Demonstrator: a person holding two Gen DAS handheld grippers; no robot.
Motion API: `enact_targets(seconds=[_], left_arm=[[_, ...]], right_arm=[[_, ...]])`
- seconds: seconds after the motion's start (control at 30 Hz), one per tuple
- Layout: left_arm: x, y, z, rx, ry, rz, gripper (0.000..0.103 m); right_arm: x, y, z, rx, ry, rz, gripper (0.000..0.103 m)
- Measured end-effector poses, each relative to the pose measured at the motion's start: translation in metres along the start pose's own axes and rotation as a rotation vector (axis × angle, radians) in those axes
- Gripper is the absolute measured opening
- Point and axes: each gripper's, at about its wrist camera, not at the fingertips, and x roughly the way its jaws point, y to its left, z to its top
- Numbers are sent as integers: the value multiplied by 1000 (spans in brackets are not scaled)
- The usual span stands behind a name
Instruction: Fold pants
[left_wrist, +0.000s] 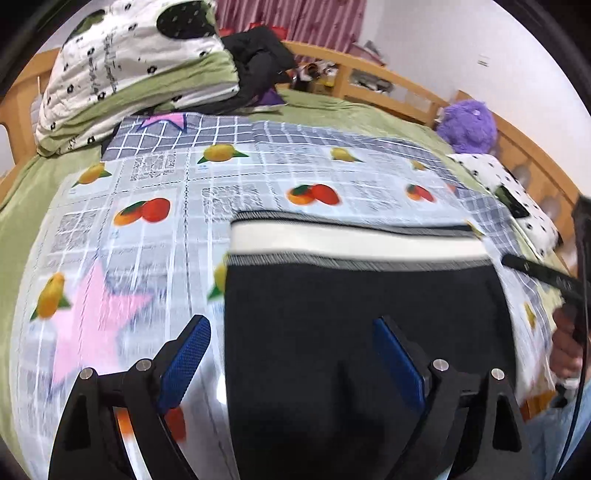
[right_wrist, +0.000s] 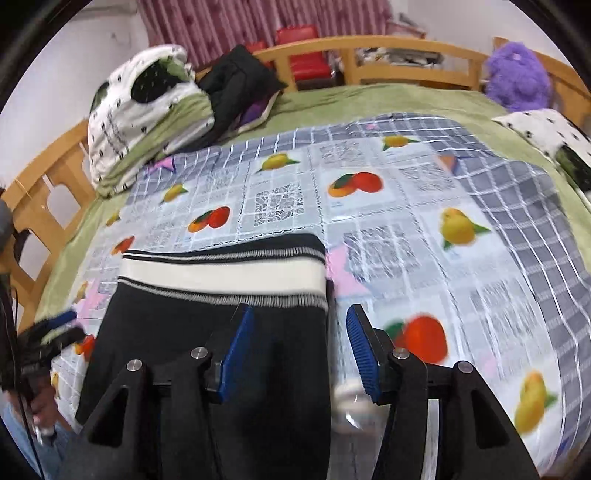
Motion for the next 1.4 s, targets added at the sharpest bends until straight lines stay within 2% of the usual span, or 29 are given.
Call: enact_targets(seconds=[0.13,0.27,0.4,0.47,0.53,0.63,0.7,0.77,0.83,0.97,1.2,1.3,1.37,1.4], left_arm=[[35,20,1,-75,58,-9,88],[60,31,-7,-85,92,-56,89],[69,38,-3,-149,103,-129,86],[71,34,-2,-139,103,-140,75],[72,32,-1,-141,106,-137,74],[72,33,2,-149,102,-156,64],[67,32,5,-147,76,-155,51],[59,30,9,-133,46,-144,31],[53,33,15,-135,24,-159,19],[49,50,23,-164,18,-164,16],[39,93,60,-189,-15,-102,16],[51,111,61,-261,30,-124,17],[55,112,56,-279,59,-90,31],[52,108,55,-255,62,-28,35]], right_arm=[[38,-13,-8,35,80,14,52],[46,-22,-14,7,56,57,57],[62,-30,-10,68,72,159,57],[70,-27,-5,71,79,198,57],[77,-23,-3,66,75,201,60],[79,-21,1,69,75,209,59],[79,-23,4,95,71,223,56],[75,-23,6,104,52,227,52],[72,-22,11,113,27,238,48],[83,-17,22,156,18,257,47],[111,25,48,157,12,315,42],[119,37,49,110,17,304,42],[120,38,47,85,25,269,42],[116,39,48,62,16,243,43]])
